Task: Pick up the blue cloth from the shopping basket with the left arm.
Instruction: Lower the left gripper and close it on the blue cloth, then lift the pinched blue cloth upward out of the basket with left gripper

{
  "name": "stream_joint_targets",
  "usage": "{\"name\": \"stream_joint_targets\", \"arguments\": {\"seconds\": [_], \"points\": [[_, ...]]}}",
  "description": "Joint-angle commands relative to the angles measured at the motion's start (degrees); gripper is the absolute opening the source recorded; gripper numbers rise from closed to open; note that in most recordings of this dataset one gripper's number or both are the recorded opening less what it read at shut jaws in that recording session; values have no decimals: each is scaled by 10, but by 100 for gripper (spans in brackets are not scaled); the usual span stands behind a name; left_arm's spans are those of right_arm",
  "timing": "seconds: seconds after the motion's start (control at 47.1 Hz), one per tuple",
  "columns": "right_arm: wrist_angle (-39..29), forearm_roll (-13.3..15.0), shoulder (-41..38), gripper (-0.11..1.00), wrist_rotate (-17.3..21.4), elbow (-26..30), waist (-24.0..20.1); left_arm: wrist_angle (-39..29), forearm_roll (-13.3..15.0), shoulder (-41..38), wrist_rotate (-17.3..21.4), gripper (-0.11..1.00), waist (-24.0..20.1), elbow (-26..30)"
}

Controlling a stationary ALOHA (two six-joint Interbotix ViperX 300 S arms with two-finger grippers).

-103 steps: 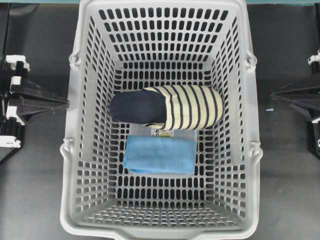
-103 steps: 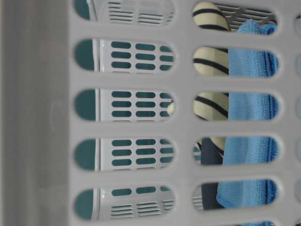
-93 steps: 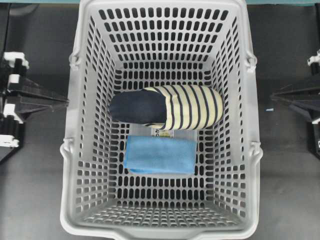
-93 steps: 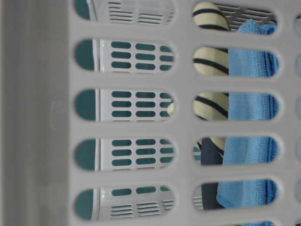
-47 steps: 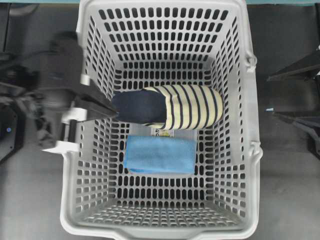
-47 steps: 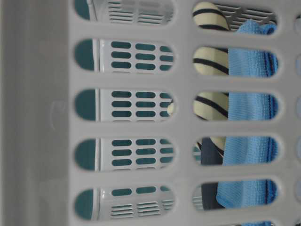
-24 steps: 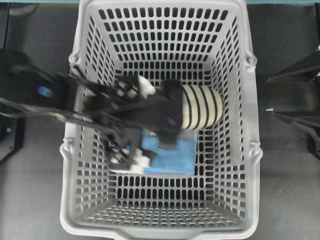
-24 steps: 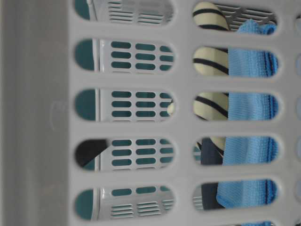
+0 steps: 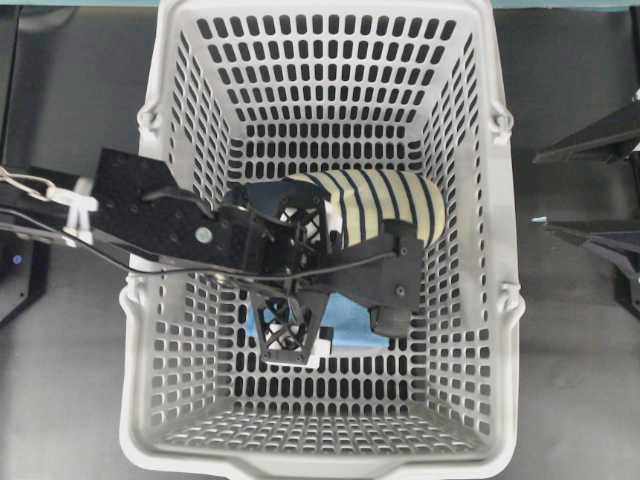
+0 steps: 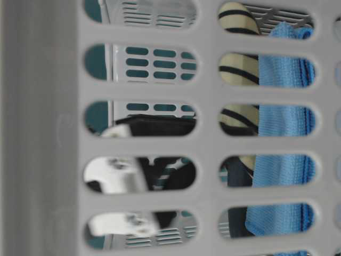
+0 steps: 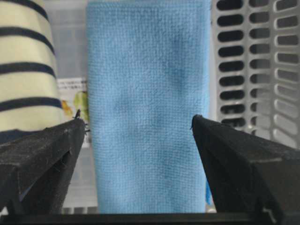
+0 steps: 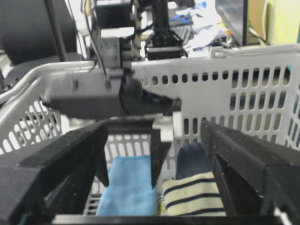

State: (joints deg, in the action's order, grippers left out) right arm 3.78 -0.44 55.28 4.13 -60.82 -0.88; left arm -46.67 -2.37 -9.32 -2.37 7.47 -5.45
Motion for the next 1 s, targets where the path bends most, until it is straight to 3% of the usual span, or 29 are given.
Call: {"name": "stream_joint_targets", "arguments": {"seconds": [0.0,0.489,0.637,0.829,0.977], "points": [[2,-2,-5,77,-1,7,1,4,-2,-9,-1,89,3,-6],[3,-2,-7,77,0,4,1,27,-2,-23,-6,85,0,-47],[3,-3,-7,77,0,3,1,27,-2,-20,-4,66,1,-42],[4,-2,-7,77,0,1,2,22,-2,0,4,19,3,-25],[4,-3,-7,77,0,-2,2,5,-2,26,5,18,4,7]]}}
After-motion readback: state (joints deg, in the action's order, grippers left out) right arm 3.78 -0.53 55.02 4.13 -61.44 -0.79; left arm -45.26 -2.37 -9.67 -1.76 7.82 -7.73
